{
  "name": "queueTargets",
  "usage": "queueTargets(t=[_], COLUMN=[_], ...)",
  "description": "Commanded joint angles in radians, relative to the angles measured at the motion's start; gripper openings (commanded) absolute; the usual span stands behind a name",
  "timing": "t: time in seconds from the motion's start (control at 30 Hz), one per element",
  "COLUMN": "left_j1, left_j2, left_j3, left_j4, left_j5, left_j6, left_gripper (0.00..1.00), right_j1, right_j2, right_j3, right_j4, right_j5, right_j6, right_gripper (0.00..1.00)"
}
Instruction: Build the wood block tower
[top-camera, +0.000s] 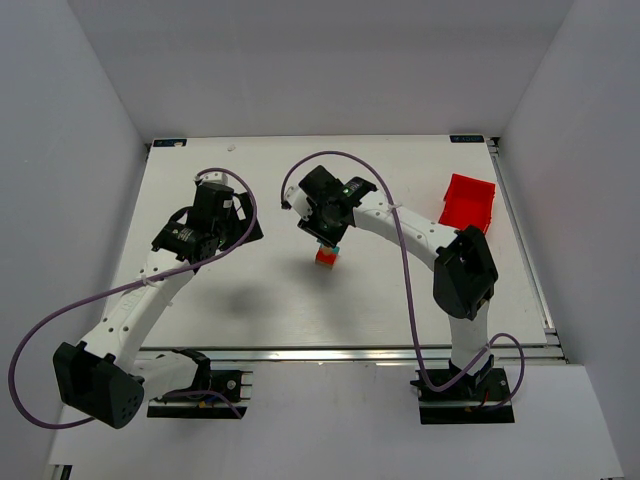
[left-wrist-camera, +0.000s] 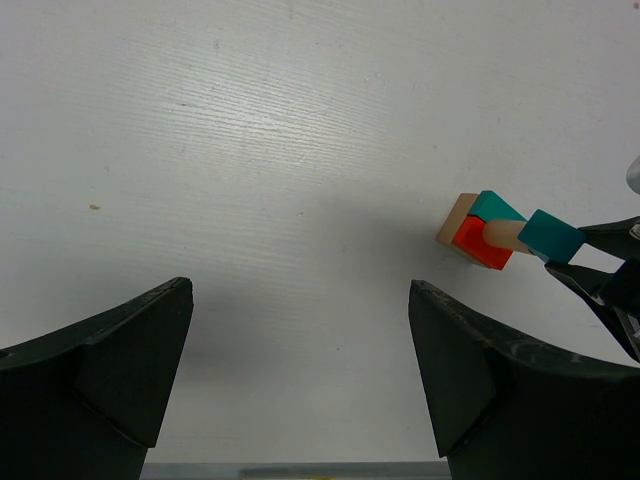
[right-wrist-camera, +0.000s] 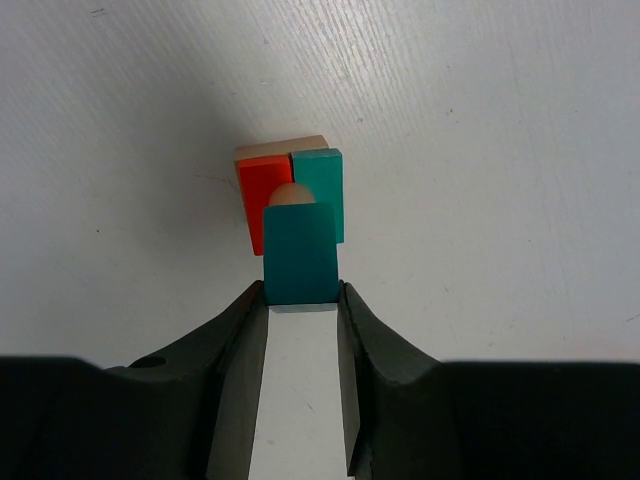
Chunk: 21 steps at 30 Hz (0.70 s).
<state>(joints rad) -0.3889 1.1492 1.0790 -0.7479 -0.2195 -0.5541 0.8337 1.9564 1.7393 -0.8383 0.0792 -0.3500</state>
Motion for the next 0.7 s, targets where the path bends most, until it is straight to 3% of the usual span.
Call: queueTargets(t=[0.0, 0.67], left_j1=[0.002, 0.002], left_j2=[-0.031, -0.026], left_j3=[-0.007, -0.017], left_j4=[0.013, 0.027], left_j5=[0.016, 0.037], left_j6=[-0.001, -0.001], left_gripper=[0.98, 0.98], right_j1=[0.007, 0.010], right_j2=[0.010, 0.018], right_j3=[0.040, 0.060], right_j4=[-0.008, -0.004], right_j5=[0.013, -0.004], right_j6=[0.008, 0.002], right_gripper=[0.15, 0.16])
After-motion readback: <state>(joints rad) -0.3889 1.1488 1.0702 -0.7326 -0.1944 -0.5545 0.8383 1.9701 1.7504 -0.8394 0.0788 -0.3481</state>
